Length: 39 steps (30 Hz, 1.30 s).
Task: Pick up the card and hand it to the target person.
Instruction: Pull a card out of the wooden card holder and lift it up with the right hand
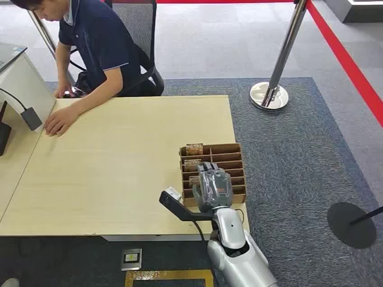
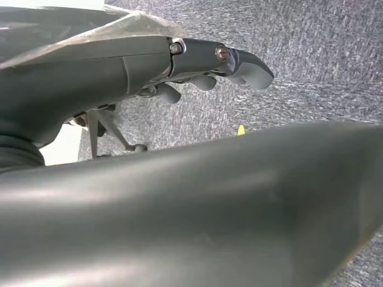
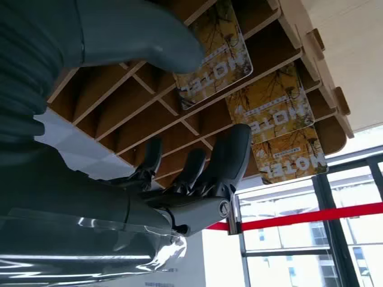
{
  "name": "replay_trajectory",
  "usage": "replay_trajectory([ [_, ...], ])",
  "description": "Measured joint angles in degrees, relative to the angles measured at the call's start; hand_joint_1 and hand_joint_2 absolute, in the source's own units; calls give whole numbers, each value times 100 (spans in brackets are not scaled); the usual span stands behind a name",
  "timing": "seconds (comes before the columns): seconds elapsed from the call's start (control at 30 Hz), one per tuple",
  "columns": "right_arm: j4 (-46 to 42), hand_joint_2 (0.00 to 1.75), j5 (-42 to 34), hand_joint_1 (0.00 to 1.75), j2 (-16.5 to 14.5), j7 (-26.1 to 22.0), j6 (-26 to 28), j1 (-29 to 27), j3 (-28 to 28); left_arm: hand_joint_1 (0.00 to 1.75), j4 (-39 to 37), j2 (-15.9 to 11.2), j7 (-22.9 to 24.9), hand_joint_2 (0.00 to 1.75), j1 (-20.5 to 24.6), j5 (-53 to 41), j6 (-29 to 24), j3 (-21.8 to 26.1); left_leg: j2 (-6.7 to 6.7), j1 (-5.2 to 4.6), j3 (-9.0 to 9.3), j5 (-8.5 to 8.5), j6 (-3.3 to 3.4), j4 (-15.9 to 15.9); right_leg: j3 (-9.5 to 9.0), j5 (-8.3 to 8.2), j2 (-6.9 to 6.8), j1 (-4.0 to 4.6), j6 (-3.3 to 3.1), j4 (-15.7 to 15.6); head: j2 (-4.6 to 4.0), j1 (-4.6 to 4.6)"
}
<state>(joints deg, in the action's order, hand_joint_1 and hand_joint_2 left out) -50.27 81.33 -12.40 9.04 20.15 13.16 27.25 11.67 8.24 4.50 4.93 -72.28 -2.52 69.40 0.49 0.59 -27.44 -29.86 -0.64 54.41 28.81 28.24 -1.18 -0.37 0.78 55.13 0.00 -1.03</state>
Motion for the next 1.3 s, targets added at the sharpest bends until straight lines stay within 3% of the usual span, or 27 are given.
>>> replay_trajectory([
  [1.3,430,175,-95,78,8,-99,195,106,-171,0,-2,-7,-7,0,1,-38,14,-50,0,0,0,1,0,0,0,0,0,0,0,1,0,1],
])
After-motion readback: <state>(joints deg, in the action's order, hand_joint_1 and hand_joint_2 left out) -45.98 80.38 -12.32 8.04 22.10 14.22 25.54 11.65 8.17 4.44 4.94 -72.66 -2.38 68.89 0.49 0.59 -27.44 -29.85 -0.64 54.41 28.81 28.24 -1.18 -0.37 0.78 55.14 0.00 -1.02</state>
